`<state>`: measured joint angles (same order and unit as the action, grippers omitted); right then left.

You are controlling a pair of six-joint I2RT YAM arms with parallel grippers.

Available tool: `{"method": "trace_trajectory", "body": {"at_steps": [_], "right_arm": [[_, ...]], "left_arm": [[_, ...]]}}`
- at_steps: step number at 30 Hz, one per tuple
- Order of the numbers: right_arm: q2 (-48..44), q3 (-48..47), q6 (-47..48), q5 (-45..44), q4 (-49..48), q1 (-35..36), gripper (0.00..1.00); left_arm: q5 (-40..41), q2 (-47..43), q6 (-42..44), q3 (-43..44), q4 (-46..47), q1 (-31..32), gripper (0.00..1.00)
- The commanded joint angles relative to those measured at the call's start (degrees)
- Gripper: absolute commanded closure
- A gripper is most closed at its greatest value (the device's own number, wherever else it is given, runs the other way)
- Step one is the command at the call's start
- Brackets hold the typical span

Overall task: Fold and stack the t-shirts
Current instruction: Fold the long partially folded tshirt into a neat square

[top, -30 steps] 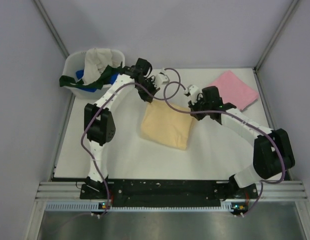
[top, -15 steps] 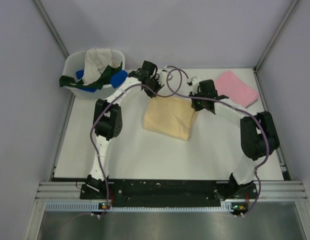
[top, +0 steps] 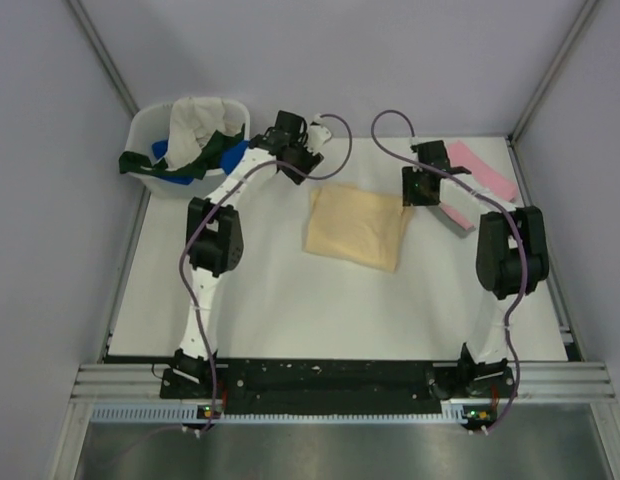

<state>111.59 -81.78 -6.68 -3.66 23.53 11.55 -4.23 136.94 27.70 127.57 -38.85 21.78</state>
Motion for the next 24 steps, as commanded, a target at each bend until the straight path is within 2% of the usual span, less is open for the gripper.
{"method": "trace_trajectory", "body": {"at_steps": [1, 3, 5, 8, 11, 15, 21, 24], "right_arm": [[-9.4, 1.3, -4.0, 4.9, 1.4, 0.7, 0.52], [-10.7, 2.6, -4.4, 10.0, 1.3, 0.7, 0.54], [-11.1, 3.6, -5.1, 15.7, 1.2, 0.7, 0.69], [-10.9, 6.0, -7.7, 26.3, 0.1, 0.8, 0.9], [-10.6, 10.7, -10.1, 32.2, -2.9, 0.9, 1.0], [-8.5, 16.0, -11.8, 28.5, -4.6, 0.8, 1.0], [-8.5, 15.4, -12.4, 23.5, -3.5, -0.2, 0.99], [-9.5, 12.1, -11.5, 20.5, -1.0, -0.8, 0.76]], "left_arm": [[-5.1, -13.8, -1.7, -4.9, -0.8, 0.5, 0.44], [-9.4, -17.6, -1.2, -10.1, -2.0, 2.2, 0.56], [-12.0, -21.5, -0.1, -17.9, -1.8, 4.8, 0.64], [-16.9, -24.0, 0.8, -27.2, -0.8, 8.1, 0.66], [-18.4, -22.0, 0.2, -31.1, -1.0, 9.1, 0.66], [-13.9, -16.4, -1.6, -30.5, -3.7, 8.3, 0.7], [-12.1, -14.4, -1.7, -34.5, -3.5, 8.2, 0.72], [-13.3, -16.1, -2.0, -35.6, -2.9, 8.2, 0.7]]}}
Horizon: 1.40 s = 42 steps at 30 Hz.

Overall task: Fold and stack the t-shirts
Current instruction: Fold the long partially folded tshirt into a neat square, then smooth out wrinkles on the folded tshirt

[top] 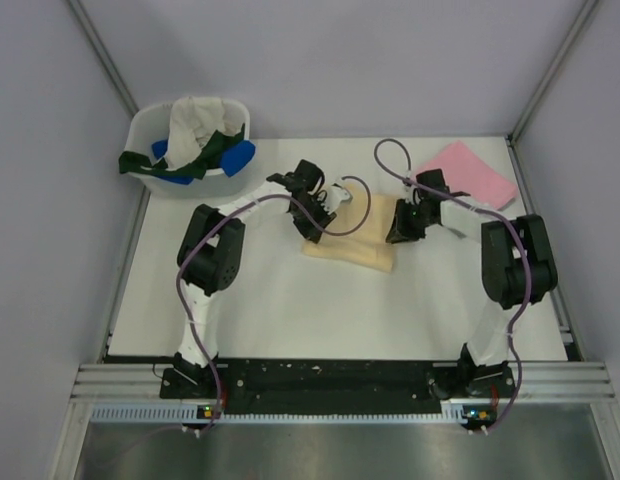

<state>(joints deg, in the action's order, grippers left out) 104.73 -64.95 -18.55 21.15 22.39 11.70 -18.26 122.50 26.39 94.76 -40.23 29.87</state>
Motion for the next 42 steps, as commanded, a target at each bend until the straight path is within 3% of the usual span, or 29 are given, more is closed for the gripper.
{"method": "trace_trajectory", "body": {"at_steps": [1, 3, 5, 9, 14, 16, 17, 22, 31, 42], "right_arm": [[-3.2, -5.6, 0.2, -4.4, 0.3, -1.6, 0.68], [-3.2, -7.1, -1.7, -4.4, -0.2, -3.2, 0.49], [-2.5, -8.3, -3.0, -4.8, -0.9, -4.7, 0.39], [2.7, -11.9, -4.2, -4.5, -2.4, -5.3, 0.36], [10.8, -18.0, -7.5, -2.3, -3.5, -5.3, 0.35], [13.2, -19.0, -9.7, 0.0, -4.6, -5.3, 0.27], [13.7, -19.1, -10.6, 0.7, -5.1, -5.3, 0.24], [11.5, -18.8, -8.8, -1.0, -5.8, -3.9, 0.23], [0.4, -14.9, -3.6, -15.8, -0.7, -4.1, 0.2], [16.1, -20.6, -8.9, -1.8, -0.9, -3.8, 0.19]], "left_arm": [[0.4, -2.2, -0.7, -2.7, -1.6, 0.1, 0.69], [-0.9, -4.1, -0.4, -2.1, -2.0, 0.1, 0.63], [-2.6, -5.9, 0.0, -1.6, -2.5, 0.1, 0.58], [-7.3, -8.6, -1.1, 0.9, -3.1, -1.8, 0.51], [-11.2, -4.6, -10.1, 6.1, 1.3, -8.8, 0.45], [-11.7, -0.5, -14.9, 10.0, 2.3, -11.4, 0.41], [-12.6, 1.7, -17.2, 12.8, 2.1, -12.5, 0.34], [-14.3, 10.0, -22.9, 22.7, 0.6, -13.3, 0.2], [-17.9, 12.6, -28.8, 23.9, 5.7, -13.1, 0.16], [-19.9, 20.0, -32.4, 28.7, 5.5, -12.8, 0.19]]}}
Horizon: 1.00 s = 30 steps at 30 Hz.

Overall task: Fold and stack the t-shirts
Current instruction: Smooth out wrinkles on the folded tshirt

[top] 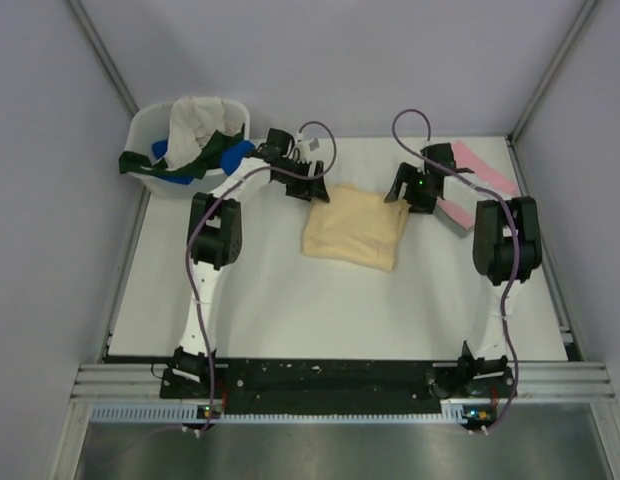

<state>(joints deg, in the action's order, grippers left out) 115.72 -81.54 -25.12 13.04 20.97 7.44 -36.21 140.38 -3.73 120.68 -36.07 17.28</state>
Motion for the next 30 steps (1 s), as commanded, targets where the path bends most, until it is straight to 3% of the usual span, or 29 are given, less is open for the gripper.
{"method": "trace_trajectory", "body": {"at_steps": [1, 4, 5, 9, 11, 12, 20, 30], "right_arm": [[5.8, -5.0, -2.2, 7.8, 0.1, 1.2, 0.2], [7.6, -8.9, -1.8, 11.2, -0.8, 3.1, 0.29], [8.0, -9.9, -1.8, 12.2, -1.0, 3.5, 0.36], [7.6, -11.5, -2.6, 12.5, -1.4, 3.5, 0.76], [6.5, -11.5, -2.1, 11.7, -1.3, 3.5, 0.92], [5.9, -11.4, -1.9, 11.4, -1.3, 3.5, 1.0], [1.5, -10.7, -0.2, 11.7, -1.9, 2.8, 1.0], [0.1, -4.8, -0.9, 11.2, -2.8, 1.0, 1.0]], "left_arm": [[-2.3, 2.7, -2.7, 3.4, 1.5, -0.2, 0.2], [-6.1, 4.5, -4.5, 5.9, 2.9, -0.2, 0.33], [-7.1, 4.8, -5.1, 6.3, 3.5, -0.1, 0.43], [-9.1, 5.0, -5.8, 6.9, 4.6, 0.0, 0.72], [-8.8, 4.5, -5.6, 7.0, 4.7, -0.2, 1.0], [-8.6, 4.2, -5.6, 7.1, 5.0, -0.4, 1.0], [-5.9, 3.2, -3.1, 9.5, 6.3, -1.1, 1.0], [5.0, 5.4, 3.2, 12.1, 2.9, -1.3, 1.0]]}}
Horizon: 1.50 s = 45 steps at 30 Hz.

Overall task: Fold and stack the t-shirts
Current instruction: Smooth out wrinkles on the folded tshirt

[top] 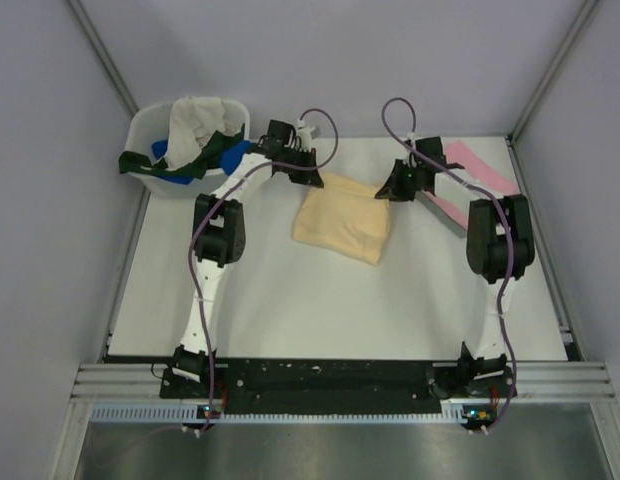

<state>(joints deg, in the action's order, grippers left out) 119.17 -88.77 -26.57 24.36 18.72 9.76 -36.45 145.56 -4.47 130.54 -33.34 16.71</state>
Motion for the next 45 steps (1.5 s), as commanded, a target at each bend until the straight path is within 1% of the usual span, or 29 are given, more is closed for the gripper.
{"method": "trace_trajectory", "body": {"at_steps": [1, 2, 5, 6, 7, 8, 10, 11, 12, 14, 16, 17, 19, 20, 21, 22, 23, 25, 28, 30, 33, 35, 37, 39, 42, 45], "right_arm": [[-3.0, 2.3, 0.7, 0.0, -0.5, -1.7, 1.0], [-2.3, 1.8, 1.1, 0.4, -0.6, -1.8, 0.96], [0.3, -1.7, 2.4, 0.4, -0.4, -1.8, 0.89], [1.1, -3.1, 2.6, 0.2, -0.4, -1.8, 0.87], [2.0, -4.2, 2.8, 0.1, -0.4, -1.8, 0.83], [3.0, -5.6, 2.9, -0.1, -0.4, -1.8, 0.77], [4.6, -7.2, 3.2, -0.7, -0.4, -1.9, 0.69], [5.2, -7.6, 3.0, -1.2, -0.4, -2.1, 0.61], [5.6, -8.1, 3.0, -1.5, -0.4, -2.5, 0.57], [5.6, -8.8, 3.5, -2.3, -0.3, -2.8, 0.49], [4.7, -9.7, 4.4, -2.9, -0.2, -3.3, 0.38], [4.1, -10.1, 5.0, -3.2, -0.2, -3.3, 0.35], [2.3, -11.4, 7.3, -4.3, 1.0, -3.3, 0.26], [1.2, -11.9, 8.0, -4.9, 1.5, -3.3, 0.21], [0.2, -12.0, 8.7, -5.1, 1.8, -3.3, 0.16], [-1.2, -11.9, 9.3, -5.0, 2.0, -3.3, 0.15], [-2.4, -11.4, 9.9, -4.4, 2.5, -3.3, 0.14], [-5.7, -9.2, 10.9, -1.9, 3.4, -3.3, 0.13], [-13.2, -0.7, 12.5, -0.2, 5.3, -2.4, 0.15], [-18.2, 7.1, 11.4, 0.2, 5.6, -1.9, 0.19], [-23.4, 17.6, 9.3, 1.1, 5.9, -0.3, 0.29], [-25.9, 23.3, 8.7, 1.4, 5.3, 1.4, 0.32], [-27.6, 28.4, 8.1, 1.8, 3.2, 3.2, 0.32], [-28.4, 32.3, 7.0, 3.2, -0.2, 4.1, 0.32], [-27.9, 36.6, 4.6, 6.1, -6.0, 4.4, 0.33], [-25.4, 37.5, 4.1, 7.3, -9.6, 4.5, 0.41]], "left_arm": [[5.1, 0.3, 4.0, 2.3, 0.0, -0.7, 1.0], [4.9, 0.3, 4.0, 2.4, 0.0, -0.7, 1.0], [3.8, 0.3, 3.8, 2.4, 0.8, -0.6, 1.0], [3.8, 0.3, 3.6, 2.5, 1.1, -0.6, 0.98], [3.7, 0.4, 3.5, 2.5, 1.3, -0.6, 0.93], [3.8, 0.4, 3.5, 2.7, 1.5, -0.6, 0.85], [4.1, 0.6, 3.3, 2.7, 2.0, -0.6, 0.67], [4.2, 0.7, 3.2, 2.7, 2.0, -0.7, 0.6], [4.2, 0.9, 3.2, 2.7, 2.1, -0.7, 0.54], [4.3, 0.8, 3.2, 3.0, 2.2, -0.9, 0.47], [4.7, 0.2, 3.5, 3.9, 1.8, -1.4, 0.43], [5.0, -0.4, 3.7, 4.4, 1.6, -1.8, 0.41], [4.9, -1.9, 4.0, 4.9, 1.3, -2.7, 0.33], [4.6, -3.1, 4.0, 4.8, 0.6, -3.2, 0.31], [4.3, -4.3, 5.9, 4.7, -0.1, -3.6, 0.29], [3.9, -5.4, 7.4, 4.2, -1.3, -3.9, 0.27], [3.5, -7.1, 8.8, 3.0, -2.2, -4.1, 0.27], [1.6, -12.3, 11.7, -2.7, -3.5, -4.3, 0.26], [-4.1, -20.7, 17.7, -16.4, -4.6, -4.4, 0.27], [-7.0, -25.2, 23.1, -23.8, -6.5, -4.4, 0.29], [-7.4, -29.5, 29.5, -33.0, -8.6, -4.3, 0.3], [-6.8, -30.7, 31.9, -38.2, -8.7, -4.1, 0.3], [-6.4, -29.9, 33.2, -39.7, -9.5, -3.6, 0.3], [-5.9, -28.2, 34.3, -39.7, -10.7, -2.8, 0.23], [-4.8, -27.0, 34.1, -40.3, -8.9, -1.5, 0.21], [-3.3, -26.2, 32.2, -40.5, -5.4, -0.5, 0.21]]}}
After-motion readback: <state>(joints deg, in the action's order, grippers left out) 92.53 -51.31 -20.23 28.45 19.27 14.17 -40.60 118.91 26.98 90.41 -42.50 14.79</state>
